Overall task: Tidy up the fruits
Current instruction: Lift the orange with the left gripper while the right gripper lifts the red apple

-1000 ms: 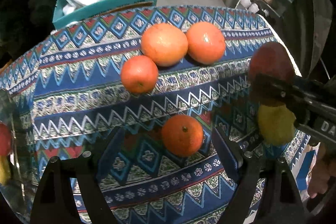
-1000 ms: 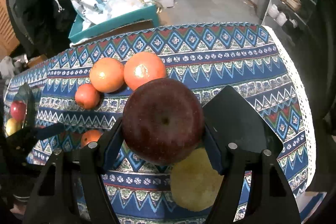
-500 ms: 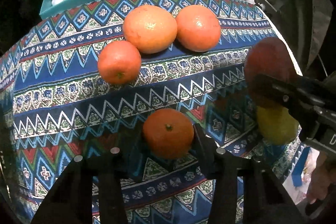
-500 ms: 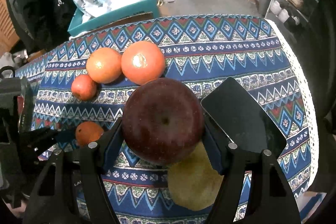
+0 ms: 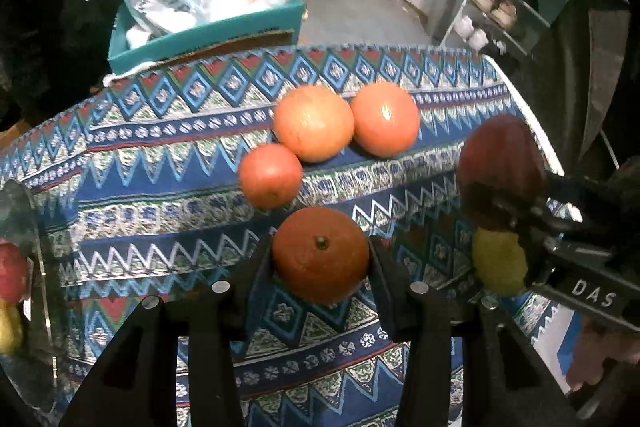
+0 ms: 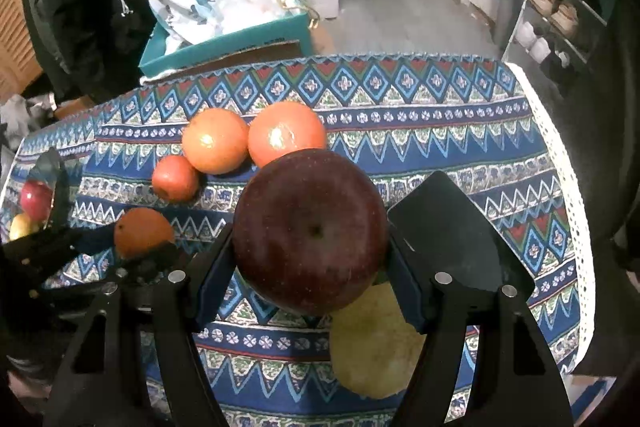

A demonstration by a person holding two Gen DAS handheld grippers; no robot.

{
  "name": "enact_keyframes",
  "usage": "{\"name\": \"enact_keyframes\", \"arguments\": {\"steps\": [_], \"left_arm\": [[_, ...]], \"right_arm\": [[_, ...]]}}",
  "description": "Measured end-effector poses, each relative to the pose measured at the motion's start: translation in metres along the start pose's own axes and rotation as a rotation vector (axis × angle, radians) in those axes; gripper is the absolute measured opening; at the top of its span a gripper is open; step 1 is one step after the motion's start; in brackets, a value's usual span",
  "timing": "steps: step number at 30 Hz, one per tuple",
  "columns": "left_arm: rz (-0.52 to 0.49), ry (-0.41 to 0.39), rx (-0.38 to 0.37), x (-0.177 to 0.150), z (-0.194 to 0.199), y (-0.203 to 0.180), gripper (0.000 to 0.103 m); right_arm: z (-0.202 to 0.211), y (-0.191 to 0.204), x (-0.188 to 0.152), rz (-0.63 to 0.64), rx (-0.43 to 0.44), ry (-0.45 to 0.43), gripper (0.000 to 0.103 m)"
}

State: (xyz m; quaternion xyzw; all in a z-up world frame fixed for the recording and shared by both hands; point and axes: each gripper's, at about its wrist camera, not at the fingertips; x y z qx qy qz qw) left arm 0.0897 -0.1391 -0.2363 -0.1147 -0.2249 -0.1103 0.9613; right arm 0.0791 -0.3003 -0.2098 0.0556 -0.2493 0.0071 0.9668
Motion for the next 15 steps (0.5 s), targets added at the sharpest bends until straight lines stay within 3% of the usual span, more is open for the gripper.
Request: {"name": "enact_keyframes", "arguments": {"steps": [15], "left_arm": [[0.021,-0.148,0.034,0.016,0.062,0.007,0.046]], "right_arm": [[0.043,0.018,0.018,0.033,0.0,-0.102,0.071]]}}
Point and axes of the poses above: each gripper's, at about its wrist camera, not at the fingertips, and z roughly against the way its jaws point, y to its left, x to its top, and after that the axes turned 1 degree about -y, right-handed
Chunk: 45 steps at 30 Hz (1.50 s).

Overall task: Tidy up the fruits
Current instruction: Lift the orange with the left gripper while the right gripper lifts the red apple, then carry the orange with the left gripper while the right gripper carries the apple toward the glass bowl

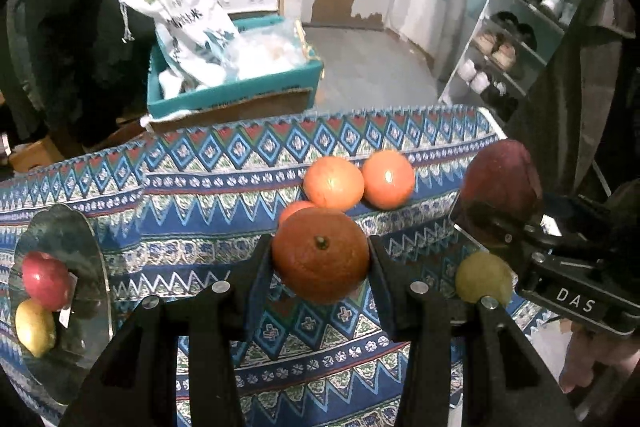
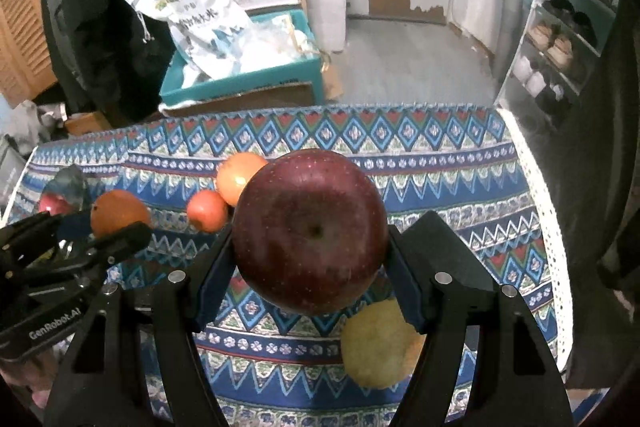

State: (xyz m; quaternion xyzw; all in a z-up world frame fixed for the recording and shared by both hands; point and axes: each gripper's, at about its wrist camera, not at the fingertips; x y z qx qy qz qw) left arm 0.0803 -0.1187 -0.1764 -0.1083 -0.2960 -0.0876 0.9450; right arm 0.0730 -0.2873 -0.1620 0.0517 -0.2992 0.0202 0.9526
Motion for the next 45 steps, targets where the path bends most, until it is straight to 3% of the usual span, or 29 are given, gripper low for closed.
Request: {"name": "enact_keyframes", "arguments": {"steps": [26,45], "left_arm": [[0.042,-0.18,0.012,0.019,0.09,0.033,0.046],[0.121,-0.218,0.066,0.015,0.116,0.08,0.046]], "right_arm": [[0.086,0.046,0.031,0.08,0.037,-0.196,0.071],[0.095,0.096,0.05,0.144,0.089,-0.228,0.071]]}}
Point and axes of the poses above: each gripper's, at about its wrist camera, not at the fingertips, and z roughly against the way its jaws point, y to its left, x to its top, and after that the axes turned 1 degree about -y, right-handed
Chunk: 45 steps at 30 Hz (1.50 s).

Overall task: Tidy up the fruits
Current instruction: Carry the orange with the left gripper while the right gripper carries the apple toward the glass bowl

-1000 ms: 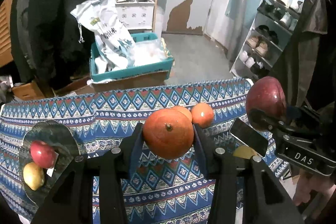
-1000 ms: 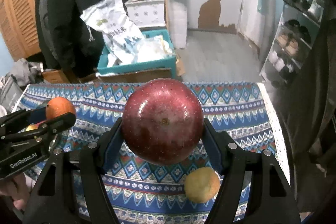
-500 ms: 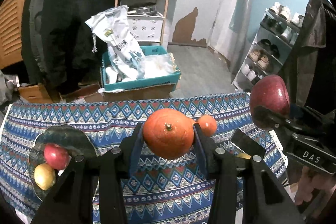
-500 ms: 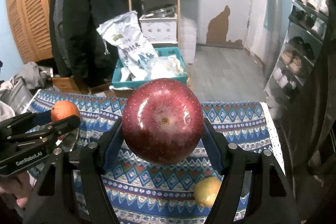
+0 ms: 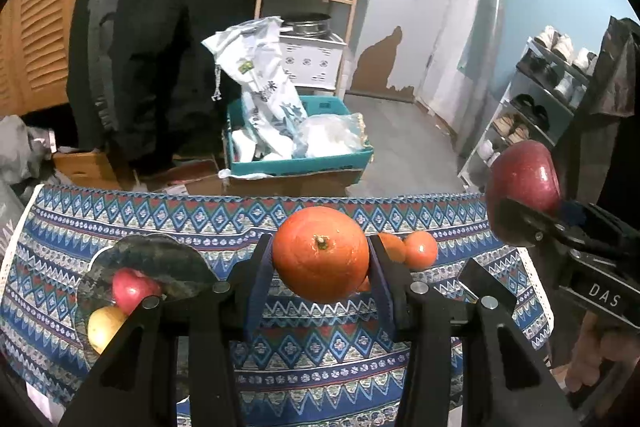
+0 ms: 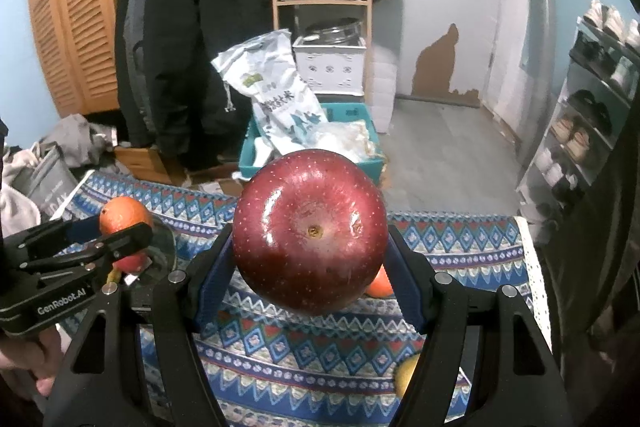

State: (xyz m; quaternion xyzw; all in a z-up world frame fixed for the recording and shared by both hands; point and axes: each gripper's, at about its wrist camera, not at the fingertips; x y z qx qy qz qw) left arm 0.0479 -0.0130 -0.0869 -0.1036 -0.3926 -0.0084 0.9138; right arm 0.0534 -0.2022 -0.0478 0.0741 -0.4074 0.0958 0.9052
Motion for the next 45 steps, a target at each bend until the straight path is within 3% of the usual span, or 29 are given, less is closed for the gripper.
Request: {"name": "enact_keyframes", "arguments": {"steps": [30,45], "left_arm": [[0.197,0.039,0.183,-0.024,0.007,0.136,0.046],[0.271,0.154,0.24,-0.057,-0.018,0.191,0.046]], "right_arm": [[-0.081,0.132,0.024,0.107,0.197,0.114,0.071],[-0.137,0.19,0.006,0.169,0.257,0.225,0.071]]}}
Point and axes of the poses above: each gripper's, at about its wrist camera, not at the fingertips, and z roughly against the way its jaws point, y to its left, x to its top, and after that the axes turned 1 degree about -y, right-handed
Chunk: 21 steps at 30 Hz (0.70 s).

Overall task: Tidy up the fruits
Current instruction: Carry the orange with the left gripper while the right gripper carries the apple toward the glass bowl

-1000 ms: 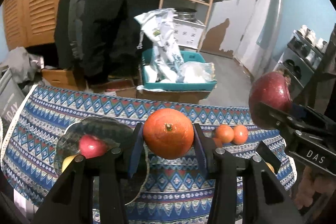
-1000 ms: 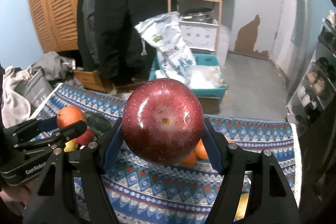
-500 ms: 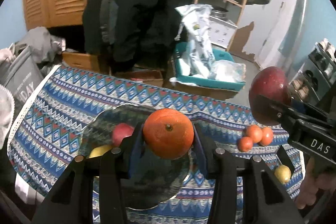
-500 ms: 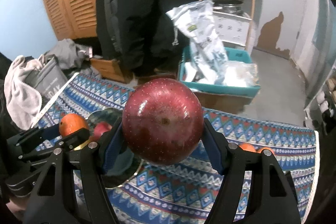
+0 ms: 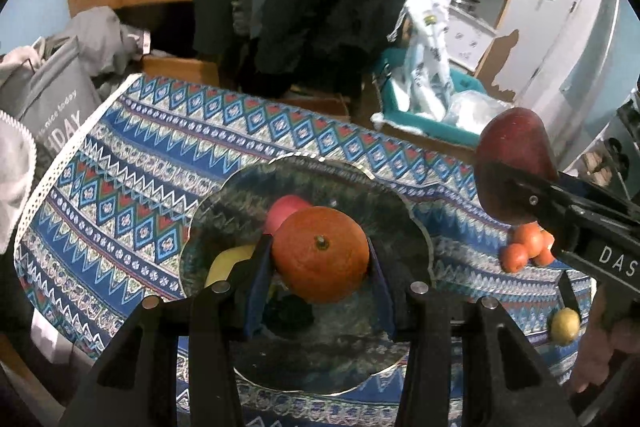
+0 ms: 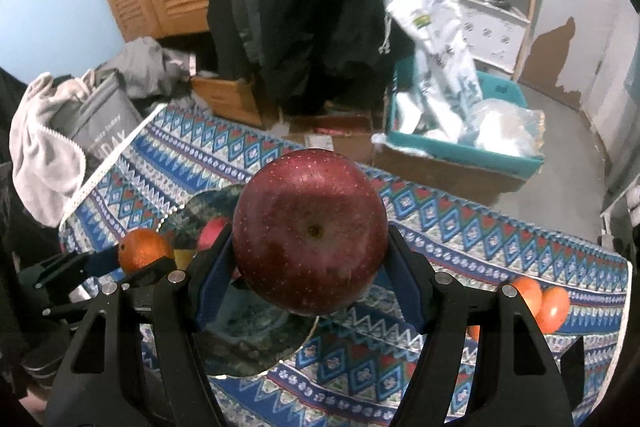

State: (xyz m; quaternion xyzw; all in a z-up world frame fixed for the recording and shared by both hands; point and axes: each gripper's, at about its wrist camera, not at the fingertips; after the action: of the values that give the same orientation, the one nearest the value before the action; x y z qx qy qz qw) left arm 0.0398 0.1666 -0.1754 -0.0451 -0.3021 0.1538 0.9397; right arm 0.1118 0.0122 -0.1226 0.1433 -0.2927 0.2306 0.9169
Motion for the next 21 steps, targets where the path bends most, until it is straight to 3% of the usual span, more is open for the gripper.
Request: {"name": "enact_keyframes", "arguments": {"steps": [21], "left_arm": [[0.012,0.154,0.071,-0.032,-0.054,0.009,0.047]], "right_arm": [[-0.08,0.004,-0.034,0.043,0.038,0.196,0.071]]}}
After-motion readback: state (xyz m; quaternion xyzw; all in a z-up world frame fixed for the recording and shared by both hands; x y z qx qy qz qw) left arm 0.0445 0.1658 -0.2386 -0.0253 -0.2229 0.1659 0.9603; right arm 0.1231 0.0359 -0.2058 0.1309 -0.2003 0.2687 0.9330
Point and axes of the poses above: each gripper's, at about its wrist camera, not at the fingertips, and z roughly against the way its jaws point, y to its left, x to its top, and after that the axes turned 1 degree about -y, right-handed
